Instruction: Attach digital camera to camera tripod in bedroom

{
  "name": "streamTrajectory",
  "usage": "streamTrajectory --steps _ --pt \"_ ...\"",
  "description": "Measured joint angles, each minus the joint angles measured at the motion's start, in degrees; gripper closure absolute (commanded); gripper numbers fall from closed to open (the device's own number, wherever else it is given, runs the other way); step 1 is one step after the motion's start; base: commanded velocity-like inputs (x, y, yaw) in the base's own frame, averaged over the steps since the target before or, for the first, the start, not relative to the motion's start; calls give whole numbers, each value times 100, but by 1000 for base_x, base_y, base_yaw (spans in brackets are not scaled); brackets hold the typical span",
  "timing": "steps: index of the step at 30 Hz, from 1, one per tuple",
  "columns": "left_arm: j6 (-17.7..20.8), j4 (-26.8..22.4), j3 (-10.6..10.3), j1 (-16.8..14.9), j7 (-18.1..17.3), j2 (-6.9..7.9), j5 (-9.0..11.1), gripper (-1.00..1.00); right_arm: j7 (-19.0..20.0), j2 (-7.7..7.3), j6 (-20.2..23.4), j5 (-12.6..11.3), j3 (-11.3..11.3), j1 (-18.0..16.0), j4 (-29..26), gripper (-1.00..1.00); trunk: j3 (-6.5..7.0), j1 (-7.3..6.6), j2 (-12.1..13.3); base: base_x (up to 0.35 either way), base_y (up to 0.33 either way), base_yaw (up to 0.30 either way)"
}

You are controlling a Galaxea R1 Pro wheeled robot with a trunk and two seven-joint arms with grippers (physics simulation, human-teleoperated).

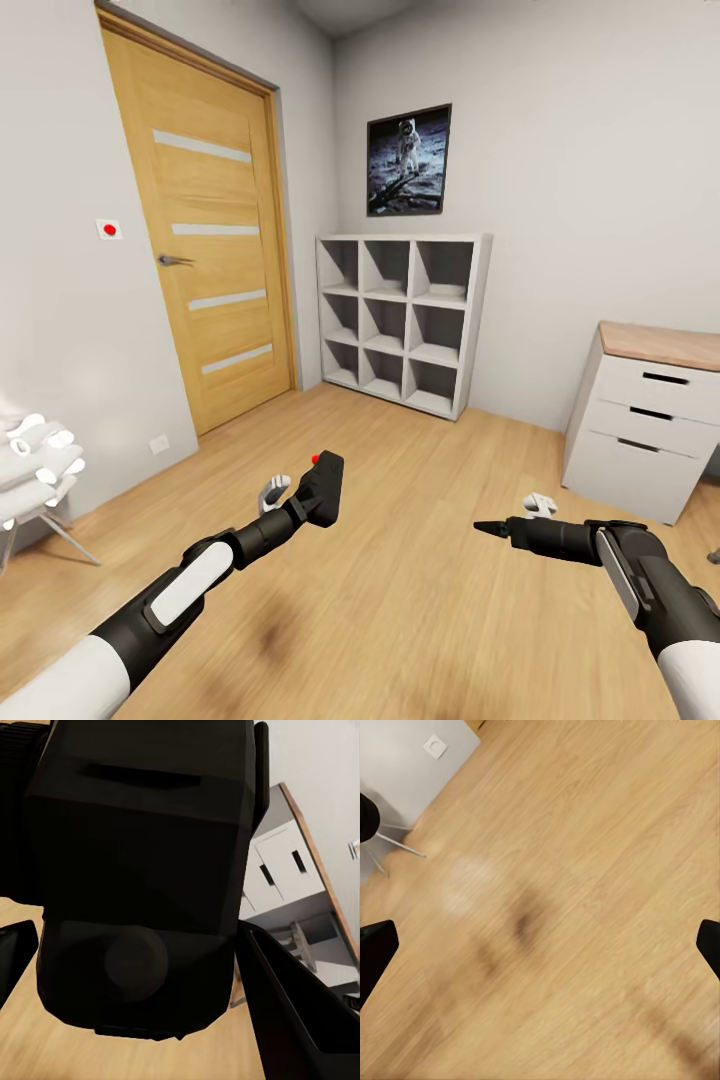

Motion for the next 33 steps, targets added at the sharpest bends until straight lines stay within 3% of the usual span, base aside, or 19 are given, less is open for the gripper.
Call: streamTrajectory --steps 33 --pt "0 -110 1 0 -3 1 22 100 0 12 0 10 0 0 0 -100 592 -725 1324 0 0 0"
